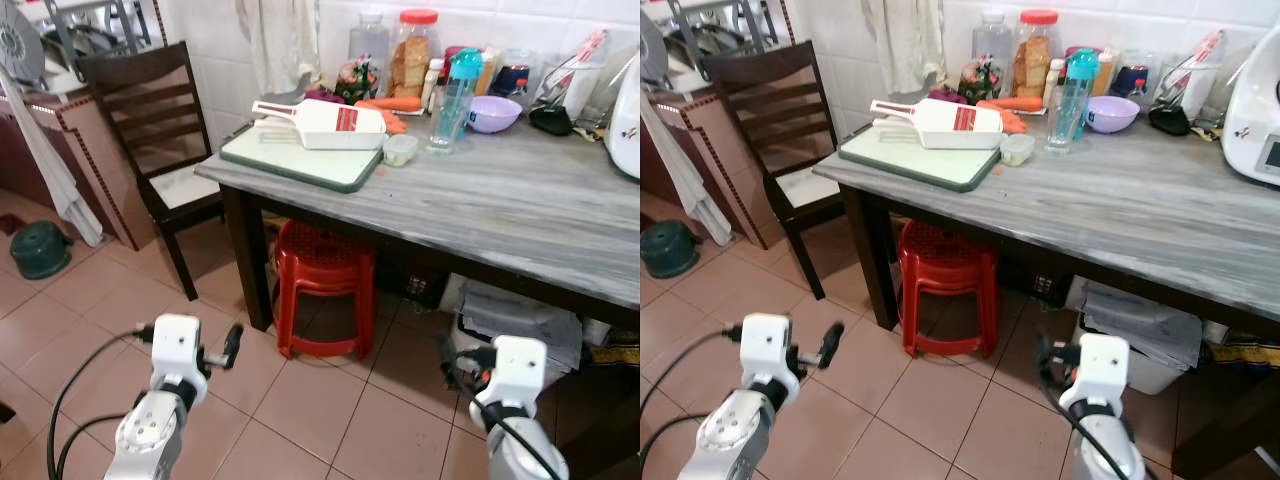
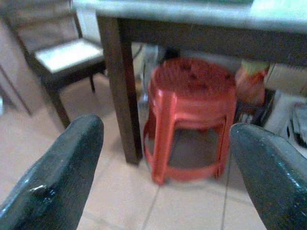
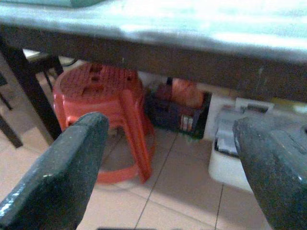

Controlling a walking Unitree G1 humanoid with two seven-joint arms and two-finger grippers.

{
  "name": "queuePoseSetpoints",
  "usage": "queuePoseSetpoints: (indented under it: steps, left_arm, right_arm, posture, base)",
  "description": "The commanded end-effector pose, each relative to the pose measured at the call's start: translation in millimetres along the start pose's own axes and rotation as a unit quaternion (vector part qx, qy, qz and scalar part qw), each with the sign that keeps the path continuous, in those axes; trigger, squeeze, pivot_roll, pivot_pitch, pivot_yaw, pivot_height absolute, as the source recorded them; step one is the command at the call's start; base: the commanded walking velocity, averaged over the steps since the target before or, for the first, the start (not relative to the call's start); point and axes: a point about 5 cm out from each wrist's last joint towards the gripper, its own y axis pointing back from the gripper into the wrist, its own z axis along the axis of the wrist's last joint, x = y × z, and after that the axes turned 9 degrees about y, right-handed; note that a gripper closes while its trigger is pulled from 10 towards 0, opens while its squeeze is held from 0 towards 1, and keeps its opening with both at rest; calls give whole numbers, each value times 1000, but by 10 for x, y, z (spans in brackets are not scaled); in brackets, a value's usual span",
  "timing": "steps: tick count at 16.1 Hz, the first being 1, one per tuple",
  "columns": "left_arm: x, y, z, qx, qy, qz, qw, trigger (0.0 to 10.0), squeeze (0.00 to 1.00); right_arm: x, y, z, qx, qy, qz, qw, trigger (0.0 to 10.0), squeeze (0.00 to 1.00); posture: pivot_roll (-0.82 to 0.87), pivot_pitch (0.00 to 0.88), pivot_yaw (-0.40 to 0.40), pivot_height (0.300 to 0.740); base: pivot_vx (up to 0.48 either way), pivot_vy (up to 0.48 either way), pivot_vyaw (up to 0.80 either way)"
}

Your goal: Setting the table

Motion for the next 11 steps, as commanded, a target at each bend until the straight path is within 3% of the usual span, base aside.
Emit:
queuePoseSetpoints:
  steps: [1,4,7,11]
  left_arm:
    - [-22,-35,193,-43,-19,-2,999,10000,0]
    - [-27,-1,373,-98,-51,4,994,10000,0]
    - [41,52,301,-87,-70,24,993,10000,0]
    - [93,138,186,-71,-75,31,994,10000,0]
  right_arm:
    - [-37,-17,199,-44,4,-3,999,10000,0]
    - [-107,45,395,-94,57,-29,994,10000,0]
    - [-90,141,439,-114,101,-31,988,10000,0]
    - [-92,257,413,-128,105,-53,985,10000,0]
  posture:
    - [-10,0,14,740]
    - [-6,0,14,740]
    - [-5,0,18,740]
    - [-9,0,23,740]
  base:
    - [0,0,0]
    - [0,0,0]
    - [0,0,0]
    - [0,0,0]
